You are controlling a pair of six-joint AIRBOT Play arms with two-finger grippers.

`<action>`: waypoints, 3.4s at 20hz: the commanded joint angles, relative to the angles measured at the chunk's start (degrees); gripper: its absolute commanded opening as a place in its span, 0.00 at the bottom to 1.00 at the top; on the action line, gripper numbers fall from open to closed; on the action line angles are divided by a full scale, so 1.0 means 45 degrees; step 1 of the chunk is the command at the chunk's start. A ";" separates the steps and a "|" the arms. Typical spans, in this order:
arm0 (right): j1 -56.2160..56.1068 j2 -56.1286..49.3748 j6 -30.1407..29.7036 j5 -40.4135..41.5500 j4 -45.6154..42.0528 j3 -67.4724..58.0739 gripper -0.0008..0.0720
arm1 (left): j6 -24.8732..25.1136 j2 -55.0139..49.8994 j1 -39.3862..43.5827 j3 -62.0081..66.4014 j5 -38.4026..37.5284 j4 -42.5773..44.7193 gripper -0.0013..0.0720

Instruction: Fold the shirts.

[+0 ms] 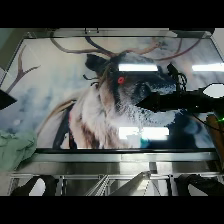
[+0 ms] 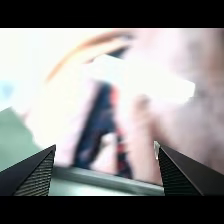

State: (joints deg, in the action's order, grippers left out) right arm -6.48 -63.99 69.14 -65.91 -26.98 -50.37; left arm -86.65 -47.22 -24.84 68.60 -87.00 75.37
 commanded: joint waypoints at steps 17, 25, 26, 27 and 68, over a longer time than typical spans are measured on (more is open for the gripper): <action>0.0005 -0.0005 0.0005 0.0316 0.0058 0.0005 0.04 | -0.1894 -0.4036 -0.0277 -0.6581 0.1545 0.6101 0.96; 0.0005 -0.0005 0.0000 0.0316 0.0058 0.0005 0.04 | -0.0719 -0.5158 -0.0277 -0.4707 0.2215 0.5853 0.04; 0.0005 -0.0005 0.0005 0.0321 0.0058 0.0005 0.04 | -0.0340 -0.5207 -0.0262 -0.4401 0.1943 0.4784 0.04; 0.0005 -0.0005 0.0005 0.0316 0.0058 0.0005 0.04 | 0.0102 -0.5197 -0.0175 -0.4017 0.1724 0.3555 0.04; 0.3949 -0.6994 -0.1345 0.0695 -0.2827 -0.0029 0.59 | 0.4065 -0.7985 0.6402 -0.3861 0.4260 -0.5775 0.96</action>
State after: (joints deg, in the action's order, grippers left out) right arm 13.76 -89.97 64.38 -65.78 -38.70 -50.41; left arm -71.29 -79.37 3.95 52.90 -71.46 52.82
